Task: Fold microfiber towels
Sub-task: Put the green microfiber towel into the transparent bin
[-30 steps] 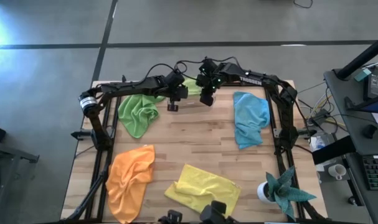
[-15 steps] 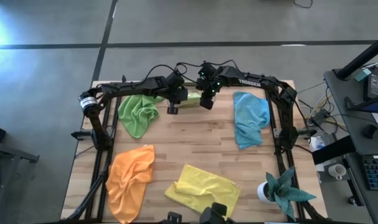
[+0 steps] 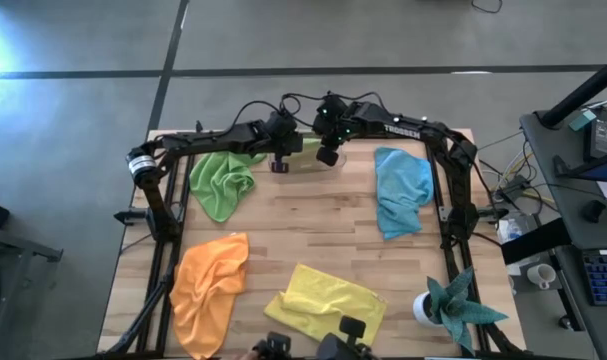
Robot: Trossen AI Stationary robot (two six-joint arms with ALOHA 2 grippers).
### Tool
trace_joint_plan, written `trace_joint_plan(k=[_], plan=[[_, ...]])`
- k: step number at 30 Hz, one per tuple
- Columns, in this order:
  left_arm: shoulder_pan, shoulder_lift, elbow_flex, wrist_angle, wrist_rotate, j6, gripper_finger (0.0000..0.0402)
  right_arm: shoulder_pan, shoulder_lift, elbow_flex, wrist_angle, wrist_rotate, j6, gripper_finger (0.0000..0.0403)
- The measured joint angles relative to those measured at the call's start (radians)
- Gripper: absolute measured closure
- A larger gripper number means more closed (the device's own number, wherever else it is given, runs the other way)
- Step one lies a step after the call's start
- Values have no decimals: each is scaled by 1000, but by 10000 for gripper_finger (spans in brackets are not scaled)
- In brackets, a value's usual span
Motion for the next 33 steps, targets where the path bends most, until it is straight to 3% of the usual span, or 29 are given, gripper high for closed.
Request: trace_joint_plan(k=[23, 29, 33], plan=[[1, 5, -22, 8, 61, 1, 388, 46, 37, -7, -50, -33, 5, 390], [2, 5, -23, 11, 56, 2, 344, 58, 37, -8, -54, -27, 8, 387], [2, 5, -23, 12, 56, 1, 301, 58, 37, -9, -53, -27, 28, 362]])
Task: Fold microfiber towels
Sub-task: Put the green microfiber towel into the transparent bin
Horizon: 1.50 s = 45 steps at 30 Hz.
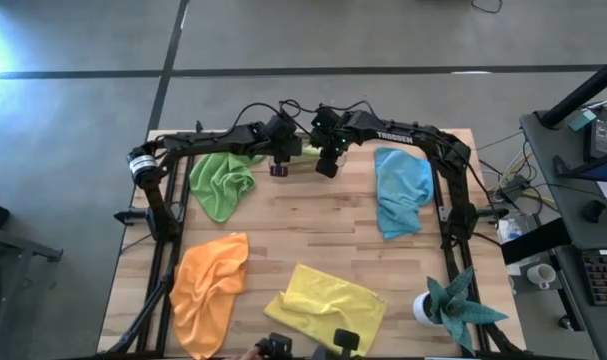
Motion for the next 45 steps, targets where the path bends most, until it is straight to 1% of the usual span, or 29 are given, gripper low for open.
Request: trace_joint_plan(k=[3, 5, 10, 14, 18, 20, 22, 26, 31, 34, 38, 41, 45], plan=[[-2, 0, 0, -13, 1, 0, 274, 1, 0, 0, -4, -11, 4, 335], [-6, 0, 0, -33, 3, -5, 262, 1, 0, 0, -19, -41, 4, 318], [-11, -6, 12, -78, 5, -77, 253, 4, -5, 0, -50, -61, 16, 288], [-13, -23, 31, -113, 5, -106, 253, 3, -14, 0, -68, -63, 19, 278], [-16, -57, 45, -132, 7, -124, 253, 4, -31, 9, -66, -80, 20, 276], [-16, -78, 47, -148, 7, -181, 253, 3, -32, 21, -56, -124, 21, 276], [-15, -105, 51, -191, 7, -271, 253, -1, -32, 27, -34, -163, 28, 276], [-15, -155, 35, -273, 27, -469, 253, -14, -28, 31, 22, -192, 62, 287], [-15, -206, -30, -303, 39, -613, 253, -40, -13, 33, 63, -192, 70, 320], [-15, -224, -90, -304, 39, -654, 253, -52, -3, 40, 69, -192, 90, 349], [-16, -241, -152, -305, 40, -668, 253, -53, 19, 52, 65, -195, 108, 386], [-16, -251, -170, -297, 40, -708, 253, -51, 43, 71, 58, -199, 113, 393], [-16, -271, -184, -310, 40, -709, 253, -53, 58, 94, 52, -210, 138, 394]])
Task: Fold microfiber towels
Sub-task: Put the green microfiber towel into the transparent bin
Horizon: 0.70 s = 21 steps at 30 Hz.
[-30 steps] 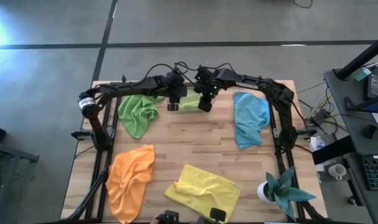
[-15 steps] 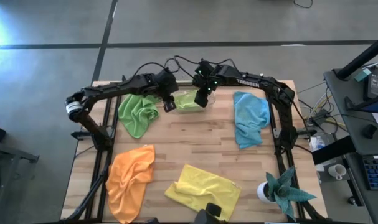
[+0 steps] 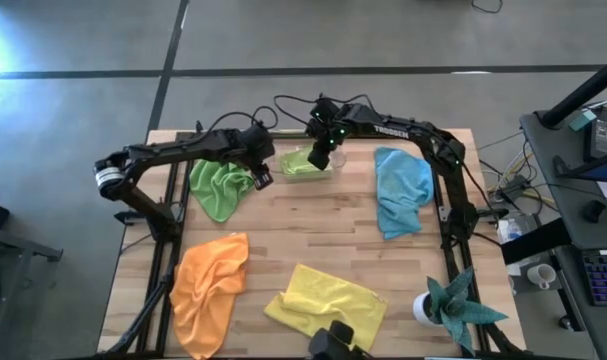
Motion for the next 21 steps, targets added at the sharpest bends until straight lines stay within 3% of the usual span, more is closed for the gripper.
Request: trace_joint_plan(k=[9, 21], plan=[[0, -18, -6, -7, -4, -2, 253, -1, -17, 104, -48, -3, -1, 394], [2, -213, -13, -5, -113, -2, 253, -13, 17, 205, -112, -3, 43, 394]])
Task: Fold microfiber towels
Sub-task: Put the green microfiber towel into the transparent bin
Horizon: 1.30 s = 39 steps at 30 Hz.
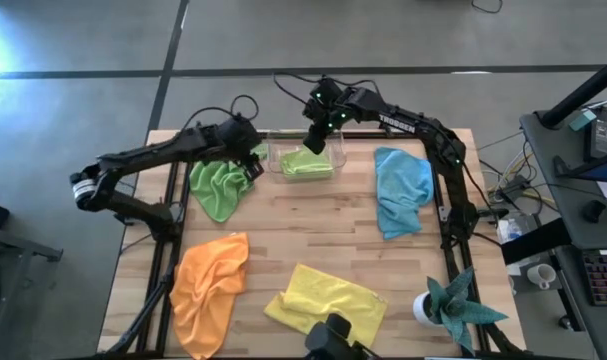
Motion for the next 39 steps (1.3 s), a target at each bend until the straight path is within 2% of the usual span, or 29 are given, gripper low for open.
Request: trace_joint_plan(k=[7, 14, 24, 33, 37, 39], plan=[[0, -82, -3, 1, -2, -49, 253, 8, 97, -1, -87, 0, 32, 394], [0, -90, -16, 2, -3, -50, 253, 14, 181, 35, -93, 3, 42, 394], [1, 14, -37, 2, -5, -52, 253, 26, 265, 163, -150, 3, 24, 394], [1, 86, -96, 6, -5, -49, 253, 27, 329, 211, -190, 4, 8, 394], [1, 86, -98, 17, -6, -49, 253, 28, 336, 212, -190, 26, 12, 394], [1, 84, -98, 20, -6, -48, 253, 30, 338, 211, -187, 76, 28, 394]])
